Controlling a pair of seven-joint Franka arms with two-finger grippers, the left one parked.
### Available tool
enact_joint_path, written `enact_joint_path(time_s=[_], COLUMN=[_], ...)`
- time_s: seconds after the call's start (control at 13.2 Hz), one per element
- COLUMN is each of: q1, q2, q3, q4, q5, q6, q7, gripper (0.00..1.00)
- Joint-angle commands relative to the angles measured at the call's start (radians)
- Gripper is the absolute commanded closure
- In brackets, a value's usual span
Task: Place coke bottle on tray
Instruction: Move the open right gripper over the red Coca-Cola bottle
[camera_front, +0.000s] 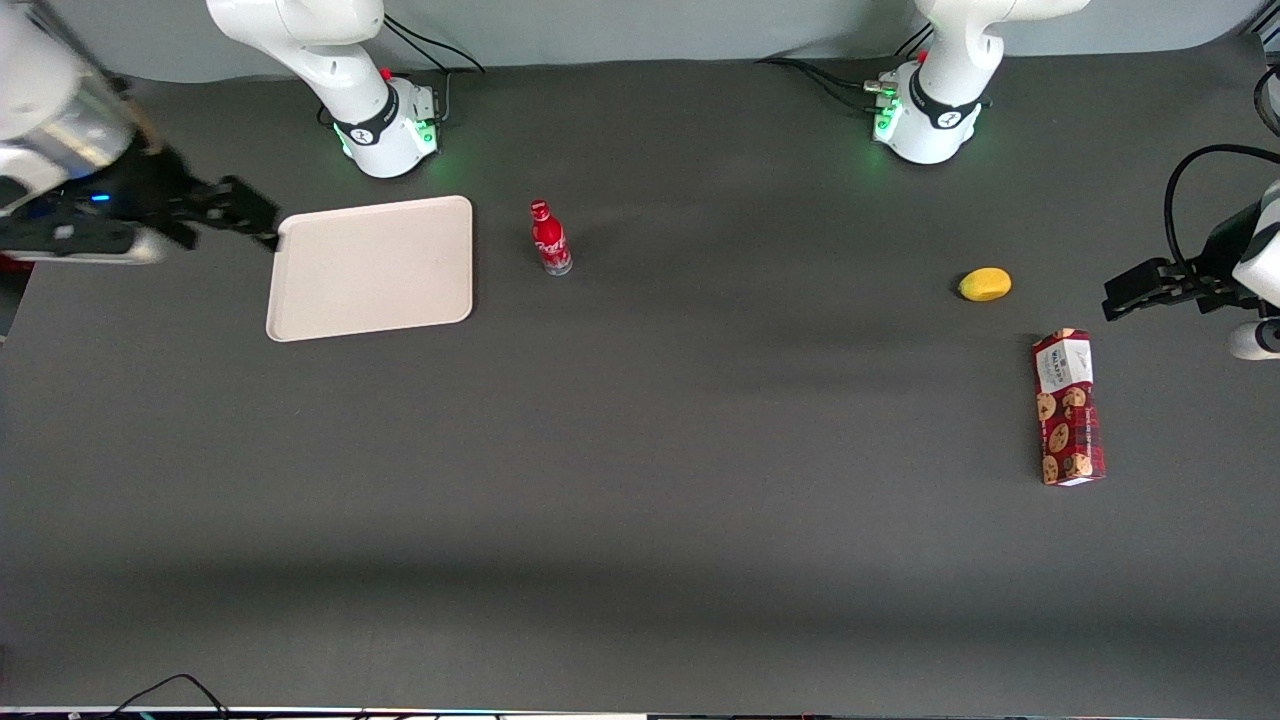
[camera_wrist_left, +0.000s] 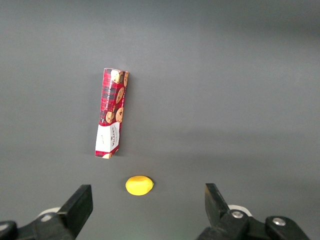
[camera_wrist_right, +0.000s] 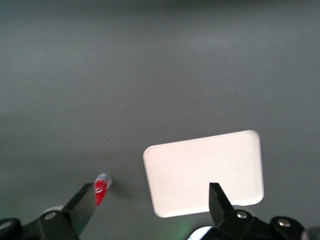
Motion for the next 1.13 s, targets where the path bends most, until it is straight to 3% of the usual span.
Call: enact_joint_path(time_s=[0.0,0.15,0.53,0.76,1.06], q1=[-0.005,-0.008,-0.006,-0.006,-0.006], q2=[-0.039,-0.062,-0.1,-0.123,-0.123], q3=[0.124,0.247,0.462,0.532,0.589], q4=[-0.081,-0.151,-0.401,-0.564,-0.67], q5=[0.07,0.072,0.092,0.095,0.104], q6=[0.004,0.072,0.342,0.512,0.625], q7=[0.196,0.266,0.416,0.448,0.471], gripper=[0.0,0.0,0.0,0.0,0.0])
